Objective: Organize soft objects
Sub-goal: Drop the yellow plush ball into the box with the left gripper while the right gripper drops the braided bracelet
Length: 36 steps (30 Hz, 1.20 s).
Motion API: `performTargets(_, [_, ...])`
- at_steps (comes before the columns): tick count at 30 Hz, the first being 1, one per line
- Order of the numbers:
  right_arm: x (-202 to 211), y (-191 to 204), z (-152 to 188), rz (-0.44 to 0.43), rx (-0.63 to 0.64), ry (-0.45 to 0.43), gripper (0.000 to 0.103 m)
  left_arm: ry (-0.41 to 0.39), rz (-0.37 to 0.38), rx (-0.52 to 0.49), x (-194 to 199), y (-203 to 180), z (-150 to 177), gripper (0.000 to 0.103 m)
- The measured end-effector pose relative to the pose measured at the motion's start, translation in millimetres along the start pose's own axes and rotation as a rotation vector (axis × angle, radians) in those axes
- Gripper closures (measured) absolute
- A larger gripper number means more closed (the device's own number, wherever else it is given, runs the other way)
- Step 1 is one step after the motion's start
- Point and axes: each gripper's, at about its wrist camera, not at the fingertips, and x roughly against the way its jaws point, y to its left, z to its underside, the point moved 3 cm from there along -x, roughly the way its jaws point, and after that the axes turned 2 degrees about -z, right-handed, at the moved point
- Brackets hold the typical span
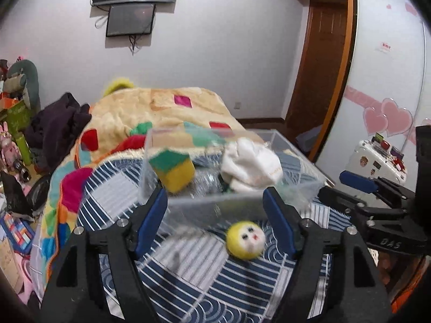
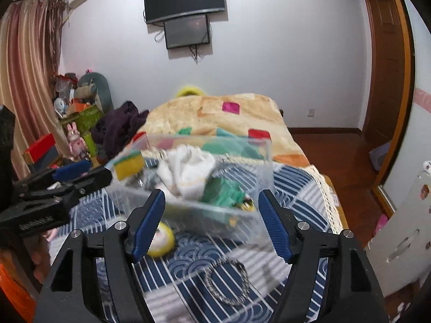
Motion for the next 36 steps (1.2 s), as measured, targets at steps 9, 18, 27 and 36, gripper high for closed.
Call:
performTargets(9, [-29.9, -17.8, 55.2, 0.004, -0.062, 0.183, 0.034, 0.152, 0.04, 0.006, -35.1, -17.4, 42.9, 0.03])
performTargets(18, [-31.1, -20.7, 76.0, 0.02, -0.066, 0.226, 0.053, 0.195, 0.04, -0.044, -52.8, -35.6, 51.8, 0.044])
performTargets(27, [-24.9, -28.9, 75.3, 0.029, -0.073, 0.201, 0.091, 0.19, 0.049, -0.055, -50.8, -39.6, 58.1, 0.062])
performTargets(36, [-12.6, -19.2, 61.9, 0.024, -0.044, 0.137, 0.091, 0.117, 0.049, -0.051, -22.9, -33.2, 47.3, 0.062])
